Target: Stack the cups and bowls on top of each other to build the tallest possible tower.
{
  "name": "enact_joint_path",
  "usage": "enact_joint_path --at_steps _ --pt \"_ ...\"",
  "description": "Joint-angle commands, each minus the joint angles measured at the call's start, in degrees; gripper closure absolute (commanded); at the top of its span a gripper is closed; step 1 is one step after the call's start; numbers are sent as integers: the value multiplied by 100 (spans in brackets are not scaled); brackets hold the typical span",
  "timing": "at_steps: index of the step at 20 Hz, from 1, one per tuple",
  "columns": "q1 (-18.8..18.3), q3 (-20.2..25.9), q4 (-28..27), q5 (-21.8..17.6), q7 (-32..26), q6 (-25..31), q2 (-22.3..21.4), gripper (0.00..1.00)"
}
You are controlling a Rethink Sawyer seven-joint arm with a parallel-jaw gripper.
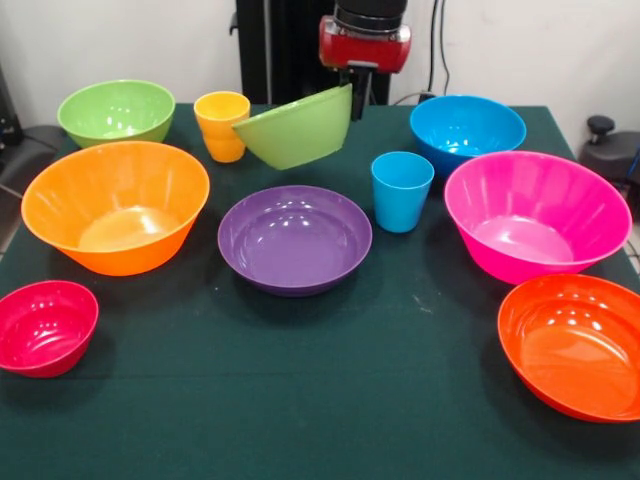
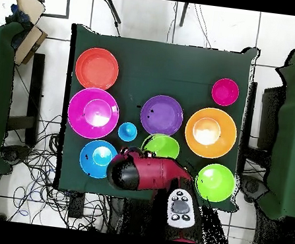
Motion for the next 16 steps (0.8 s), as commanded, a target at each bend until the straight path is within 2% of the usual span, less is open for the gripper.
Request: enact_joint_path --at_steps 1,6,16 --pt "151 264 -915 623 721 948 326 100" --pt "331 78 -1283 746 685 1229 406 100" --pt "584 -113 -2057 944 689 1476 866 100"
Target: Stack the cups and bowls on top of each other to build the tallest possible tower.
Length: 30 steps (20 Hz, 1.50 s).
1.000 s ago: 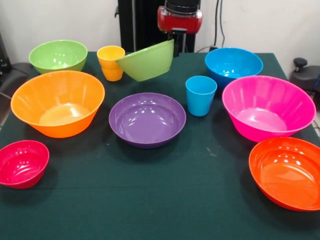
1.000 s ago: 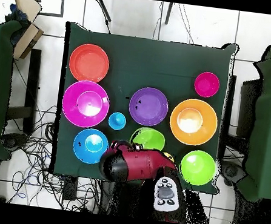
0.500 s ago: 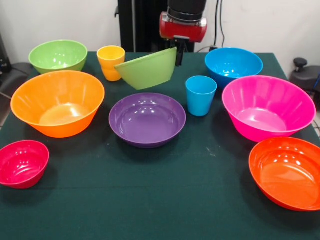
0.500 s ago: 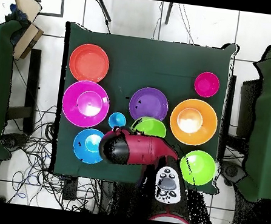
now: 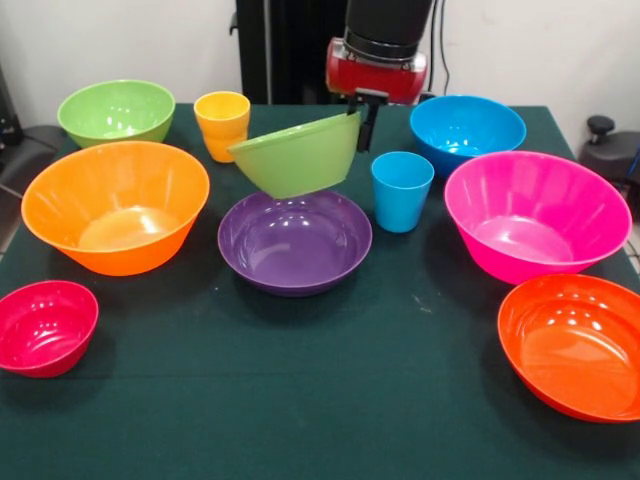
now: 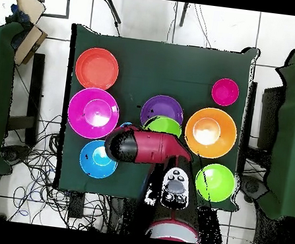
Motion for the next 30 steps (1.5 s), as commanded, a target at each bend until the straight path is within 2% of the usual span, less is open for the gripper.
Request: enact_joint_path --at_steps 1,4,6,12,16,30 --pt "148 156 -996 308 661 727 627 100" --pt "191 114 -1211 330 663 673 912 100" --pt "242 25 -1176 318 686 661 891 100" --pt "365 -181 -1542 220 464 1041 937 100" --pt "235 -72 -1491 243 373 956 956 100" --pt "252 -18 -1497 325 375 967 997 100"
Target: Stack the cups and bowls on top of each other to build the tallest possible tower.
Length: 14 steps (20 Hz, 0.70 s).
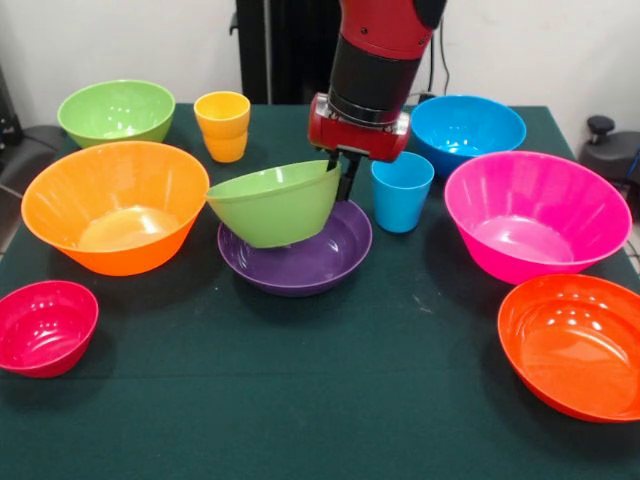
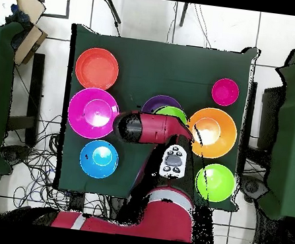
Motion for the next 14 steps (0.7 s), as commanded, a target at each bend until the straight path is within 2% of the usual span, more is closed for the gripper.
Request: enact_joint_path --at_steps 1,6,14 --pt "-26 406 -295 173 347 625 -4 100" --pt "81 373 239 340 468 1002 -563 100" --pt "113 413 1129 571 571 1062 -1089 100"
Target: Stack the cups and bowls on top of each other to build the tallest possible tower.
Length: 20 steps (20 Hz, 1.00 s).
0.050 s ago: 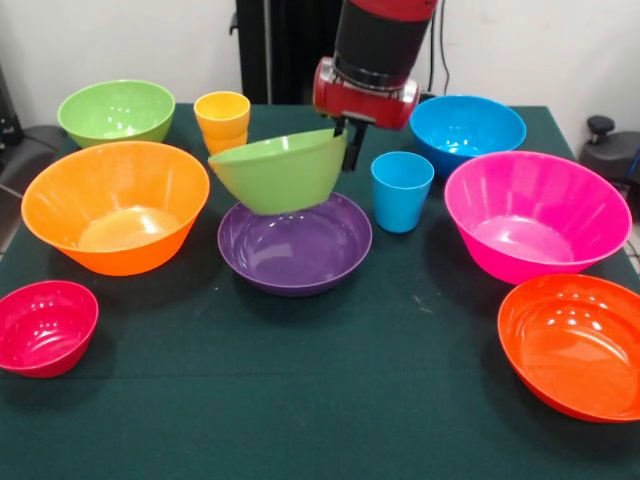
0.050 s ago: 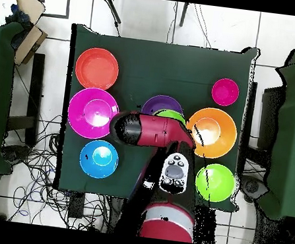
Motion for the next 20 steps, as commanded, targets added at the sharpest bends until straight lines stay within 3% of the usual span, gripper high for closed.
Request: enact_joint_path --at_steps 1,7,15,20 --pt "124 404 833 306 609 643 -512 100" --pt "-7 538 1436 485 574 456 -649 100" --pt "155 340 1843 285 952 -858 46 100" --pt "282 222 2003 253 1040 -1317 284 100"
